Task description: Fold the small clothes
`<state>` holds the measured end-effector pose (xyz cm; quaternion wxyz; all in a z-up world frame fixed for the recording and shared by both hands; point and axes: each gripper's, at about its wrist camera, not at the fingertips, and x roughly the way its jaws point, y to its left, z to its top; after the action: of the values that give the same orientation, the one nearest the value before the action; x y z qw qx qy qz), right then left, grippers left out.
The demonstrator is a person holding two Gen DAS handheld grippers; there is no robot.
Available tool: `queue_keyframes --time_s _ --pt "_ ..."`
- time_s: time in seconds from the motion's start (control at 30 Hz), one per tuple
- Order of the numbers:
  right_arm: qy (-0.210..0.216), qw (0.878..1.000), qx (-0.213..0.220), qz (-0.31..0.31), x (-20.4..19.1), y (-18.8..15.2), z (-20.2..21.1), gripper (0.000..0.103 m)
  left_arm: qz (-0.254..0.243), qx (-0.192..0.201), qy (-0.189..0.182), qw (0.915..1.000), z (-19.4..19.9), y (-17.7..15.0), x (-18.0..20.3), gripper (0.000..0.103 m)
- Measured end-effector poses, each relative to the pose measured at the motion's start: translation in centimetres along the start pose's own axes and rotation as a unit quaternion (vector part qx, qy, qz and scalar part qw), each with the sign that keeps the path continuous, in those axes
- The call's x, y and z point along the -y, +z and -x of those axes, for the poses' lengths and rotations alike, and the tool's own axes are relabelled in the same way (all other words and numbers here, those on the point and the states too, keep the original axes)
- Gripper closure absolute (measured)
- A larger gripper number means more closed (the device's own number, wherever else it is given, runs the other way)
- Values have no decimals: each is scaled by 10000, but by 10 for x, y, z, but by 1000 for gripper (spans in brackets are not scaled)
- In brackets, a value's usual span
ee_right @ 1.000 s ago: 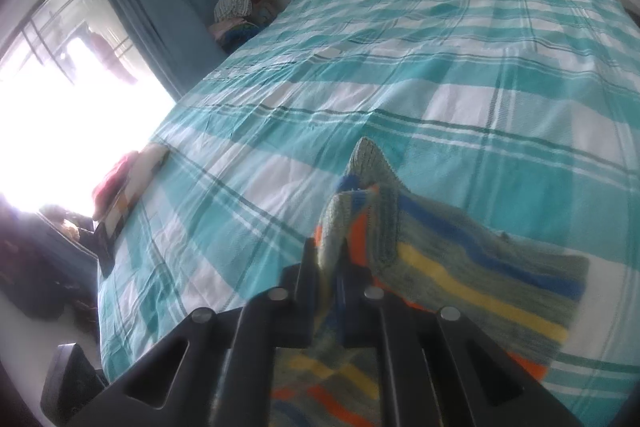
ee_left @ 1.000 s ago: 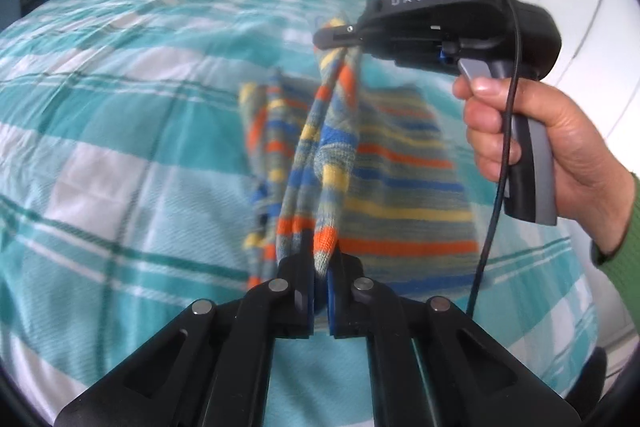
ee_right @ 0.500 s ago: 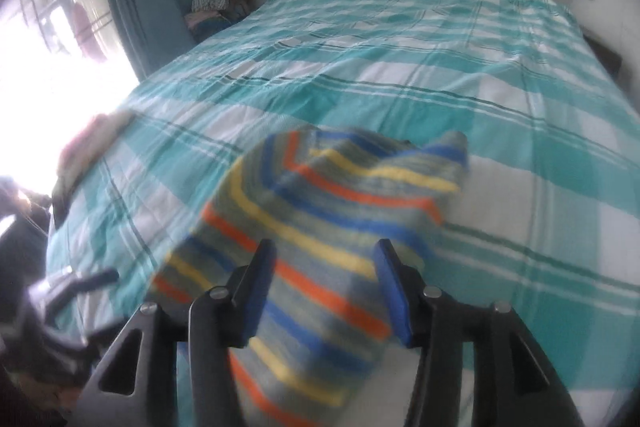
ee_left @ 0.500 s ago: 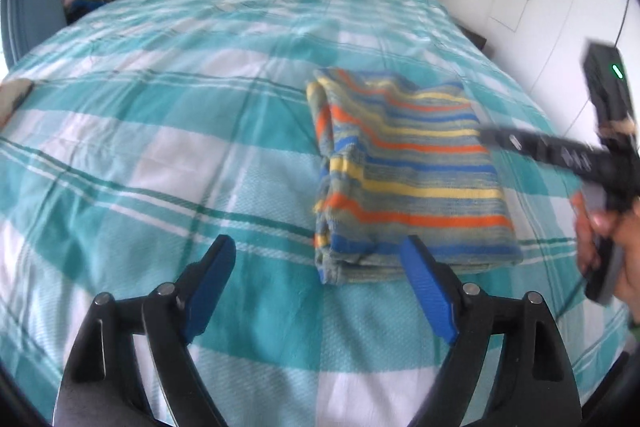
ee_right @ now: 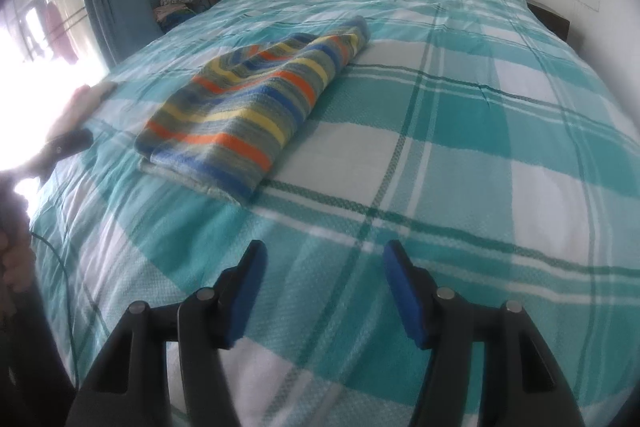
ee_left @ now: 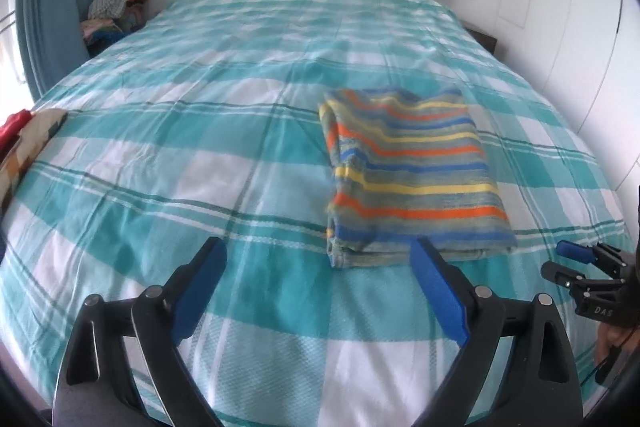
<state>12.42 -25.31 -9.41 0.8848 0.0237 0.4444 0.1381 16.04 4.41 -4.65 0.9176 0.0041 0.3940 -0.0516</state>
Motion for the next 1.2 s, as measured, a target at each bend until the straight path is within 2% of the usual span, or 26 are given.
queue_keyframes --time_s 0.1,0.2,0.3,0.33,0.4,0.53,0.57,0.6,0.63,0.67,0.7,0.73,0.77,0.8,0.87,1.1,1.13,1.2 --pt "116 9999 32 -87 -3 7 -1 43 -13 -98 -138 9999 -13 6 -6 7" --pt "377 9986 176 -317 -1 28 -4 41 166 -207 -690 9973 -36 26 -14 7" --pt "666 9954 324 -609 4 61 -18 31 285 -481 -1178 9915 -72 53 -14 7" --pt "759 9940 318 -717 7 73 -27 30 235 -611 -1241 9901 -88 62 -11 7" --pt "929 9911 212 -933 14 95 -49 30 139 -841 -1139 9898 -120 73 -7 7" --pt "1386 9786 -38 -1520 29 128 -103 31 -97 -1202 -1040 9872 -161 79 1 7" --pt "1533 9750 -133 -1606 30 132 -116 32 -162 -1266 -1066 9861 -167 79 4 7" --pt "1661 9722 -258 -1628 28 135 -130 39 -203 -1322 -1108 9848 -172 79 5 6" --pt "1644 9738 -331 -1539 23 137 -140 56 -210 -1350 -1150 9839 -175 78 5 6" --pt "1406 9805 -397 -1317 14 138 -145 61 -178 -1364 -1150 9838 -178 77 4 10" --pt "1147 9874 -403 -1018 4 139 -146 67 -134 -1351 -1128 9843 -179 77 3 20" --pt "830 9943 -350 -565 -12 141 -143 72 -100 -1313 -1220 9838 -179 76 3 49" --pt "594 9977 -264 -167 -27 142 -138 74 -31 -1343 -1520 9792 -178 76 3 83" --pt "461 9988 -163 89 -37 143 -131 78 64 -1391 -1648 9764 -176 77 5 83" --pt "398 9987 91 296 -49 148 -116 79 -24 -1238 -1526 9805 -164 81 9 87" --pt "747 9906 1054 442 -70 186 -52 80 -39 -377 -1620 9861 -88 124 -2 89" --pt "775 9897 1127 422 -71 191 -48 80 -49 -289 -1614 9865 -81 130 -3 88" --pt "809 9894 1182 230 -63 200 -49 76 -63 -226 -1477 9888 -79 137 -2 72"
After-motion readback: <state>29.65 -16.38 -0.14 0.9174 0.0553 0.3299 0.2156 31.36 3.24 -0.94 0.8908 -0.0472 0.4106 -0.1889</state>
